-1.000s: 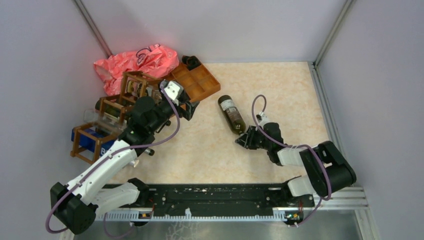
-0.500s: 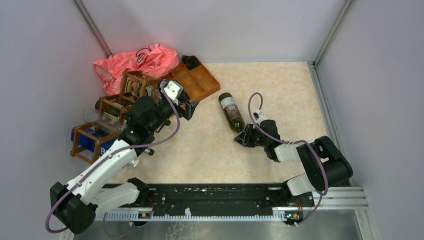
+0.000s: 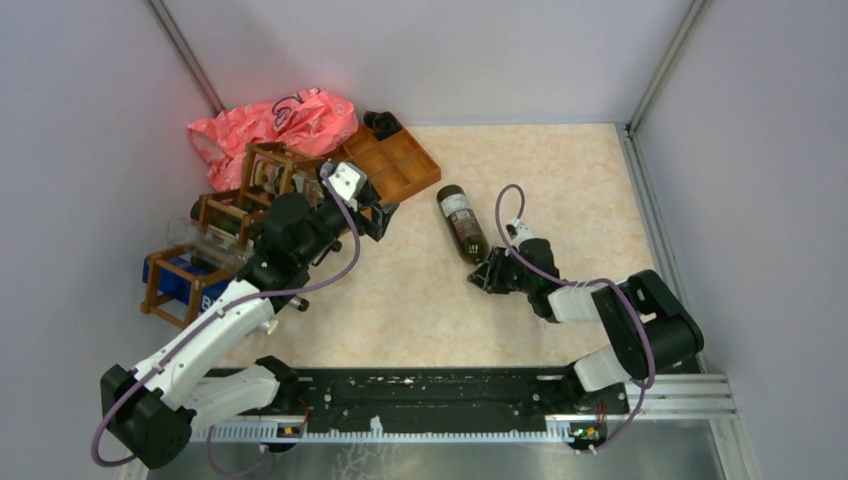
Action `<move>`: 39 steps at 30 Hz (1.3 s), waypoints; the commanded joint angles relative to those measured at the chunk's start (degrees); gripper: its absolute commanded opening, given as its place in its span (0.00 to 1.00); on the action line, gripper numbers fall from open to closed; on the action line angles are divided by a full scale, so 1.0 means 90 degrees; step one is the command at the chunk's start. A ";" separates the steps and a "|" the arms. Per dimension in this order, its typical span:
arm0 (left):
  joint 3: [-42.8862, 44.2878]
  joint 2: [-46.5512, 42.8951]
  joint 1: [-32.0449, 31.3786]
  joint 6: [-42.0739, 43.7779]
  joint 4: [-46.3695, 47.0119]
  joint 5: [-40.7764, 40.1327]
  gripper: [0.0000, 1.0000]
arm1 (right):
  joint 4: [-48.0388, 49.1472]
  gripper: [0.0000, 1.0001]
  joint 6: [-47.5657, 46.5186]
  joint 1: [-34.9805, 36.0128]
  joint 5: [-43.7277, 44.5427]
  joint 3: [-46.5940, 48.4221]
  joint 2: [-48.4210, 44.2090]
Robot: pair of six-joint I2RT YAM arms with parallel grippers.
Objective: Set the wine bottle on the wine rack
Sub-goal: Pick up the wine bottle from the center of the board.
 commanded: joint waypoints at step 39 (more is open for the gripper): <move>-0.0093 -0.0105 0.0026 0.0063 0.0218 0.0022 0.99 | 0.2820 0.00 0.2210 0.0192 -0.1494 -0.0622 -0.0370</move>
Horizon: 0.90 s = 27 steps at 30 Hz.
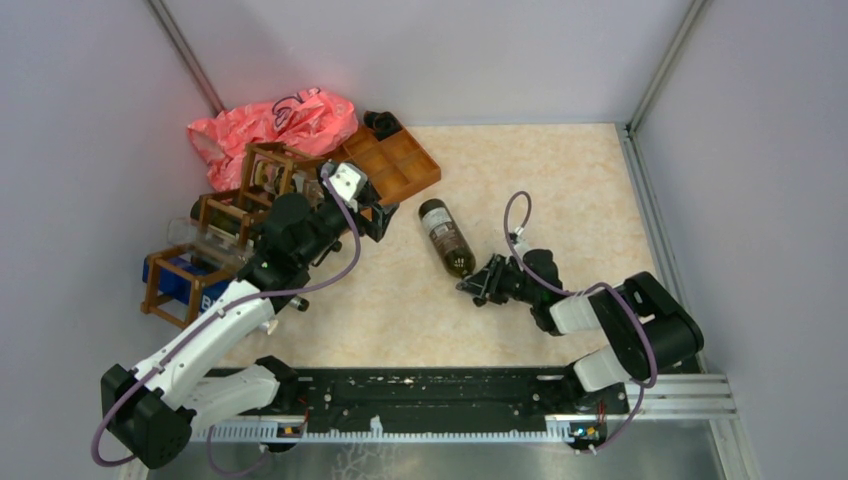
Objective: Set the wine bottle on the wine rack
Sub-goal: Pick up the wine bottle from the center of the board.
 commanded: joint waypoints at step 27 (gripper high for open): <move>-0.0078 -0.0146 0.0022 0.0061 0.0256 0.0004 0.99 | 0.1111 0.00 0.0982 0.0035 -0.0332 0.0465 -0.1396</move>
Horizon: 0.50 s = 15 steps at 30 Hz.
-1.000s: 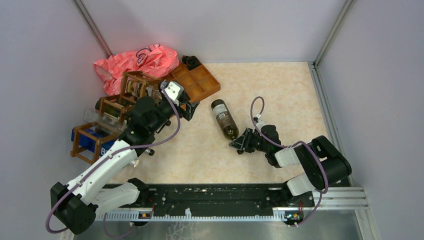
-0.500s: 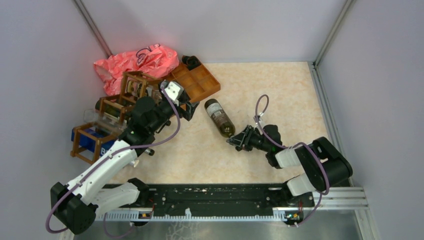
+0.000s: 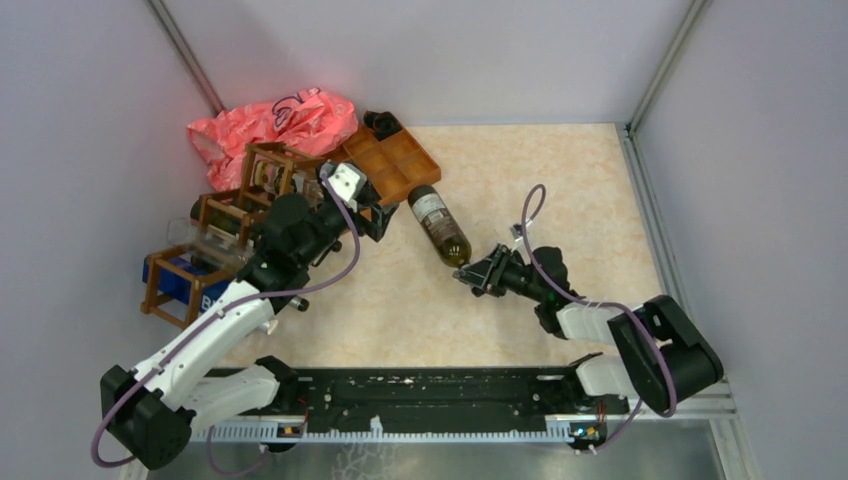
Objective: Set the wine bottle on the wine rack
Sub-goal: Pick up the wine bottle from the center of the board.
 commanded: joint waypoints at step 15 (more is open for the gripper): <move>-0.0111 -0.0230 0.0031 0.0022 0.0296 -0.0043 0.99 | 0.0413 0.00 -0.0247 0.0035 0.0085 0.0792 -0.0829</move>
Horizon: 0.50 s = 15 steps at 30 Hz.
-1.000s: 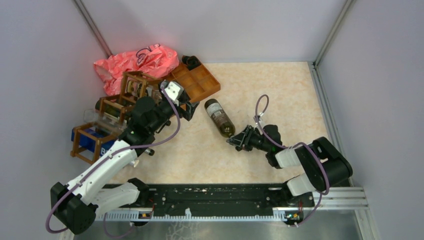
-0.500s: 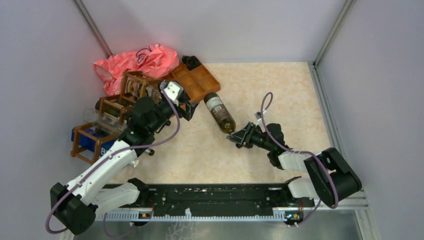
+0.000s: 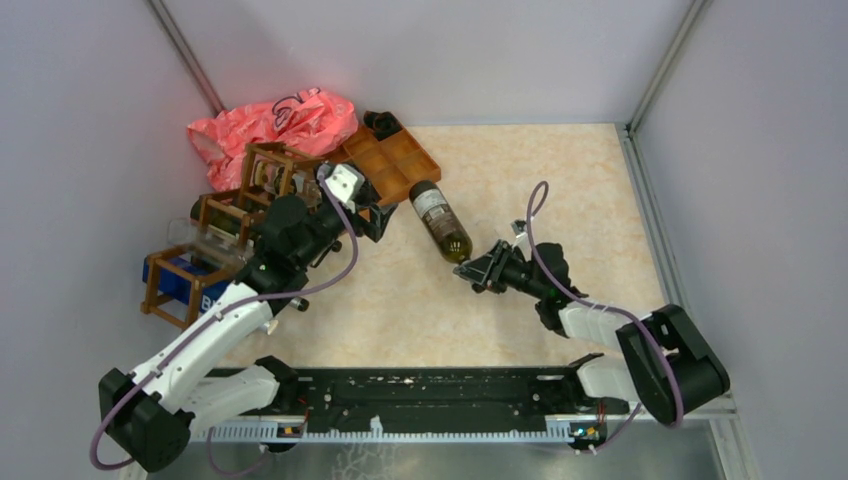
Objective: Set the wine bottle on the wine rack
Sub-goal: Pick up the wine bottle from the center of the board.
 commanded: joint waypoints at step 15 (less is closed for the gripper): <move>-0.0135 -0.0367 0.0023 0.0133 0.0359 -0.0193 0.99 | 0.0720 0.00 -0.0142 0.0034 0.0061 0.1007 -0.0658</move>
